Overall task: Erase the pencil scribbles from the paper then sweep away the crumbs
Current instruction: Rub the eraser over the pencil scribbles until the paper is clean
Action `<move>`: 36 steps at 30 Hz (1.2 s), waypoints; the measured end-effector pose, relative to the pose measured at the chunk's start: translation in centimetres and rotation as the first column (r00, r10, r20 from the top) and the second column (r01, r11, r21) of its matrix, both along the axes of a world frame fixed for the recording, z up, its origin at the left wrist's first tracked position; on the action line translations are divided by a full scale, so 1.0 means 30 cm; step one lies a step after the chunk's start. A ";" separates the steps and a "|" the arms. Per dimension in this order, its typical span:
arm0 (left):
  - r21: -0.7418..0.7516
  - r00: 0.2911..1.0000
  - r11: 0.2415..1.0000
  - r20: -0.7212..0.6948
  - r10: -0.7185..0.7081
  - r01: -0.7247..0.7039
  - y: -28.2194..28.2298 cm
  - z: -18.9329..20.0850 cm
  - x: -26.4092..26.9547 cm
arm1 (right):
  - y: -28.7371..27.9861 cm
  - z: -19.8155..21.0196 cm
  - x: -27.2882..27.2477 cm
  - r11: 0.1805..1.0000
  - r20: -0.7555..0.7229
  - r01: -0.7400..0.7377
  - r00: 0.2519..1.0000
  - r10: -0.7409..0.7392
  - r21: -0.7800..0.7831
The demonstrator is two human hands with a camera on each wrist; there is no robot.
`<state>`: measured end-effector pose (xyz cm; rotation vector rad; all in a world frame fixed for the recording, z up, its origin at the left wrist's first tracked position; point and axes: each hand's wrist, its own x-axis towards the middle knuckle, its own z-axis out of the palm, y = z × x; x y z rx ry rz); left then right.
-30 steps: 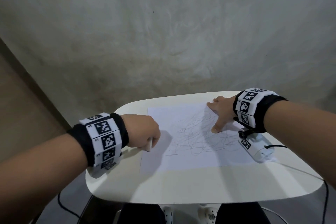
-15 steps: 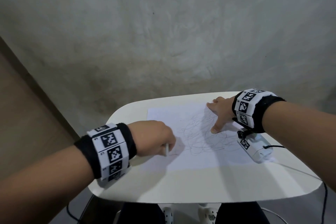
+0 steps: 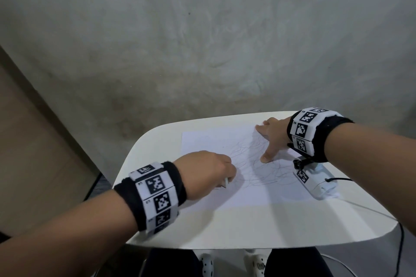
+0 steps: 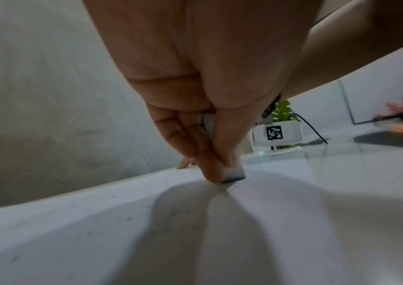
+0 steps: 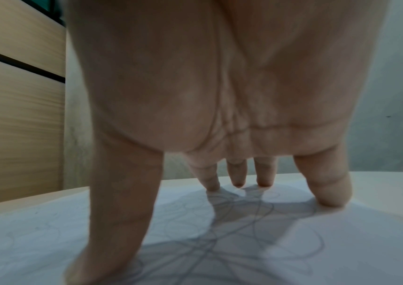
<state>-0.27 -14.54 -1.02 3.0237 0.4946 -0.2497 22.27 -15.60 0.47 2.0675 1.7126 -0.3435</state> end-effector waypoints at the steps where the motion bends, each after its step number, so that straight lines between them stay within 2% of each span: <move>1: -0.025 1.000 1.000 0.005 0.008 -0.008 0.001 -0.006 -0.017 | 0.000 -0.001 0.000 1.000 -0.003 0.001 1.000 -0.001 0.001; 6: -0.078 0.986 0.997 -0.163 0.017 -0.030 0.017 0.026 -0.071 | 0.003 0.002 0.001 1.000 -0.007 0.006 1.000 -0.006 -0.006; 11: -0.080 1.000 0.997 0.000 -0.007 0.007 0.017 0.014 -0.024 | 0.000 0.005 -0.001 1.000 -0.015 0.007 1.000 -0.007 -0.009; 15: -0.097 0.980 0.995 -0.198 0.016 -0.035 0.022 0.034 -0.045 | 0.001 0.005 0.000 1.000 -0.003 0.000 1.000 0.000 -0.012; 16: -0.090 0.980 0.995 -0.199 0.016 -0.035 0.028 0.043 -0.031 | 0.003 0.006 0.000 1.000 0.000 -0.002 1.000 0.002 -0.015; 20: -0.056 0.999 0.998 0.047 0.007 -0.004 0.045 0.046 0.085 | 0.004 0.006 -0.003 1.000 0.005 0.006 1.000 -0.006 -0.016; 23: -0.078 0.997 0.997 0.071 0.008 -0.003 0.045 0.012 0.099 | 0.002 0.004 -0.003 1.000 0.007 0.003 1.000 -0.003 -0.013; 25: -0.128 1.000 0.992 0.018 0.018 -0.015 0.053 0.013 0.058 | 0.004 0.002 0.000 1.000 -0.004 0.004 1.000 -0.004 -0.005; 29: -0.093 0.968 0.994 -0.250 0.029 -0.053 0.064 0.054 0.037 | 0.008 -0.003 -0.001 1.000 0.007 -0.010 1.000 0.010 0.002; 31: -0.049 0.979 0.998 -0.199 0.038 -0.048 0.061 0.056 0.071 | 0.008 -0.005 -0.001 1.000 0.016 -0.010 1.000 0.010 0.004; 34: -0.013 1.000 1.000 -0.006 0.019 -0.019 0.058 0.029 0.085 | 0.004 -0.006 -0.001 1.000 0.018 -0.003 1.000 0.002 0.010; 36: -0.045 1.000 0.999 0.002 0.020 -0.020 0.062 0.011 0.052 | 0.005 -0.010 -0.001 1.000 0.021 -0.009 1.000 0.009 0.014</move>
